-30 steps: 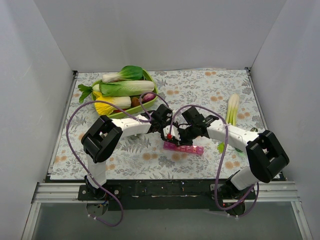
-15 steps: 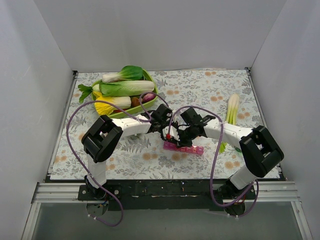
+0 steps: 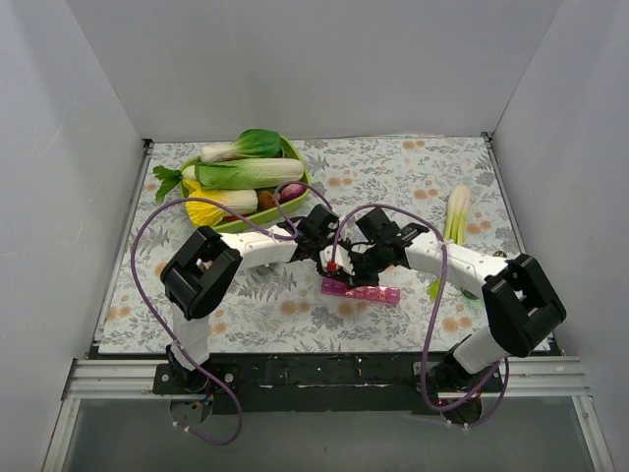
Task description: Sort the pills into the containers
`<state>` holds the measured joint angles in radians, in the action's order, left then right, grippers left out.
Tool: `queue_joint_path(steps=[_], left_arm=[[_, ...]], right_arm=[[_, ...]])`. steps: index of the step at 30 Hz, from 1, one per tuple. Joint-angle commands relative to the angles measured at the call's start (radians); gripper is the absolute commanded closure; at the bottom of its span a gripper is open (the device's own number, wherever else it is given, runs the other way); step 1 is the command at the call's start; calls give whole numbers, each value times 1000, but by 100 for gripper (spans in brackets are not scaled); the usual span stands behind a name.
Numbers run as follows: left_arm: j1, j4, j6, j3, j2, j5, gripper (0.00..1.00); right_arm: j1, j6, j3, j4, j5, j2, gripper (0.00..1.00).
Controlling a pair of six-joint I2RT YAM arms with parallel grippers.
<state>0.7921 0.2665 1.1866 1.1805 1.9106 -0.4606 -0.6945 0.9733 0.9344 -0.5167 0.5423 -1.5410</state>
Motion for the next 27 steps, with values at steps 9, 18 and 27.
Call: queue_joint_path(steps=[9, 18, 27], left_arm=[[12, 106, -35, -42, 80, 105, 93], [12, 106, -38, -45, 87, 103, 93], [10, 100, -31, -41, 76, 105, 93]], right_arm=[[-11, -2, 31, -7, 42, 35, 99], [-17, -12, -29, 24, -42, -111, 99], [-17, 4, 36, -25, 24, -24, 99]])
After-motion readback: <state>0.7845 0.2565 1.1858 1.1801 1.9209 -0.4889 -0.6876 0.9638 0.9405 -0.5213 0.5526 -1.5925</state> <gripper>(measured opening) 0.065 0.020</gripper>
